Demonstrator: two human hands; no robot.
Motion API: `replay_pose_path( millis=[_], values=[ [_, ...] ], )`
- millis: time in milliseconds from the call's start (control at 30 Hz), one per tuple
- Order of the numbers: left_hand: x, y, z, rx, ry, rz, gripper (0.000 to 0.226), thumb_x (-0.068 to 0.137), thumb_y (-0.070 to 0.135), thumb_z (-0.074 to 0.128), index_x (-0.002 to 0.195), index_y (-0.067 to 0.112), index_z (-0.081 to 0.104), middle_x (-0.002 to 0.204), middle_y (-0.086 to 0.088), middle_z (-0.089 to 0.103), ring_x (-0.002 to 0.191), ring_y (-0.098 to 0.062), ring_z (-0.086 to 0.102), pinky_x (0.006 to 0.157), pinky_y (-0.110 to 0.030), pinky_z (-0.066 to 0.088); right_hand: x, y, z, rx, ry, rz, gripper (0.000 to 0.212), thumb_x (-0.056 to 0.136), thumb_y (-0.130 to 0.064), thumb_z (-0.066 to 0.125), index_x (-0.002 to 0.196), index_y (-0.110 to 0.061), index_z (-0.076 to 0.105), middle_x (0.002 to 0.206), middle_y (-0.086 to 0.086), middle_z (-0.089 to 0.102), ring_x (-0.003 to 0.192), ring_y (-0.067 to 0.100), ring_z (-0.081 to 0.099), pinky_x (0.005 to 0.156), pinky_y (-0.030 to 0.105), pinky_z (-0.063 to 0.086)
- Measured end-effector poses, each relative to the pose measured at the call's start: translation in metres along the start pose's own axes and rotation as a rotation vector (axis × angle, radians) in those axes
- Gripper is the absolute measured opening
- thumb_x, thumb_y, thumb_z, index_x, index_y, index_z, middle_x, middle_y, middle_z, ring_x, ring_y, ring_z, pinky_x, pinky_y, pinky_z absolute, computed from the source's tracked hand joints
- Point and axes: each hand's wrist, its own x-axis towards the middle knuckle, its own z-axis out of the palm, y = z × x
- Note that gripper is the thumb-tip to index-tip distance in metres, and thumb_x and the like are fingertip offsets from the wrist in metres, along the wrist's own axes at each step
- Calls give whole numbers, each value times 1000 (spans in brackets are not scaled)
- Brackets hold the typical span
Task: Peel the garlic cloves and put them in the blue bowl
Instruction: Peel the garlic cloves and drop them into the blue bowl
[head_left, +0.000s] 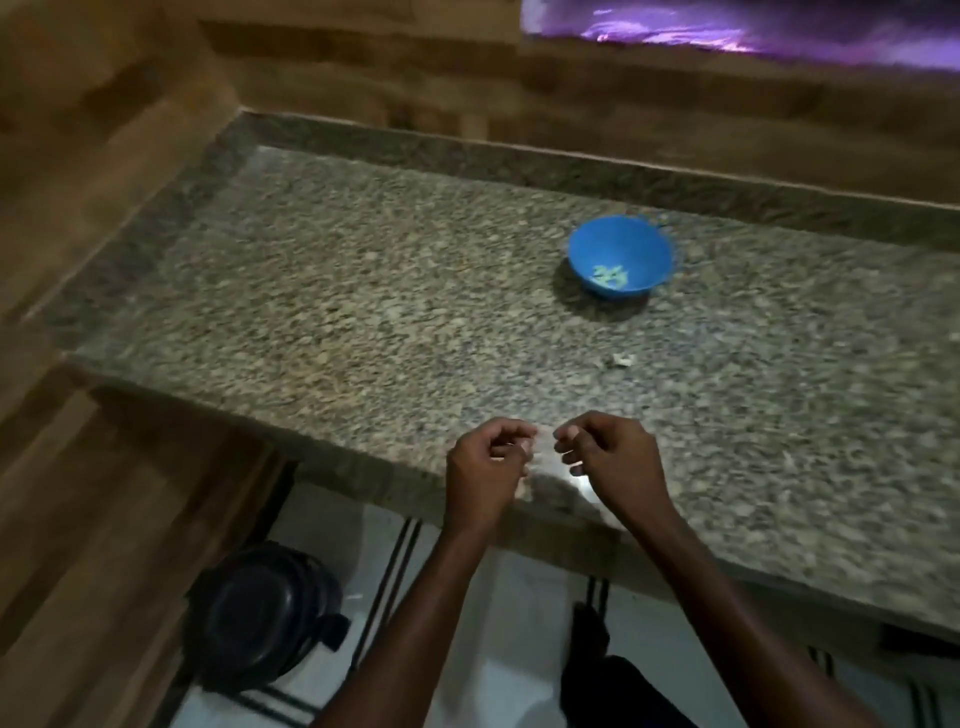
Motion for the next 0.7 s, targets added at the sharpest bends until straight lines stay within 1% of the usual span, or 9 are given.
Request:
replay_pose_path(
  millis=[67,167,233,300,333,400,467,600,700],
  values=[
    [17,4,44,61,-31,13,20,92,4,64,92,20,77,83,8,75,77,-4,71,69,-22,56,17,20,-37,-18,49,32,26,95,-18,56,77,-25,73,73,-5,75,68,13,73,72,48,61],
    [41,4,95,203,-64,68,17,92,8,66,99,18,77,92,9,74,86,-1,68,80,-23,55,39,47,-82,-110,121,87,24,94,-20,59,75,-25,73,71,-7,74,65,14,71,69,44,60],
    [57,0,117,340,-101,130,21,91,7,64,107,14,75,104,3,73,97,-9,66,87,-25,52,53,60,-105,-178,183,116,19,93,-21,63,77,-23,73,72,-5,73,67,15,69,67,37,58],
    [74,-7,131,548,-124,233,27,89,10,61,115,11,71,111,-6,67,106,-22,61,92,-34,50,69,71,-120,-238,255,137,9,89,-22,68,84,-21,74,78,-1,74,76,21,70,68,30,51],
    [81,-12,135,661,-130,272,32,87,13,62,118,10,68,113,-9,64,109,-28,57,93,-40,49,78,74,-125,-265,285,152,5,88,-23,69,88,-21,74,80,1,74,80,24,70,68,30,49],
    [87,-19,140,867,-135,290,45,84,22,66,128,11,61,121,-11,57,114,-31,51,96,-45,46,97,80,-130,-329,311,188,9,87,-25,70,95,-20,72,85,5,74,84,29,70,71,33,51],
    [85,-24,143,1002,-121,298,54,87,29,65,138,14,53,134,-9,52,123,-29,47,101,-46,41,113,82,-131,-413,286,184,15,87,-25,69,101,-19,70,89,7,73,86,30,69,71,33,50],
    [81,-41,143,1068,-108,336,58,92,31,61,146,17,47,146,-9,47,133,-30,44,107,-49,39,131,85,-125,-573,222,119,15,85,-23,73,94,-15,64,95,9,65,88,33,65,69,35,48],
    [81,-48,142,1081,-94,360,59,93,32,59,148,18,44,148,-9,45,134,-29,43,106,-49,39,132,86,-123,-633,300,63,12,89,-20,70,93,-14,61,96,8,60,85,31,63,66,36,49]
  ],
)
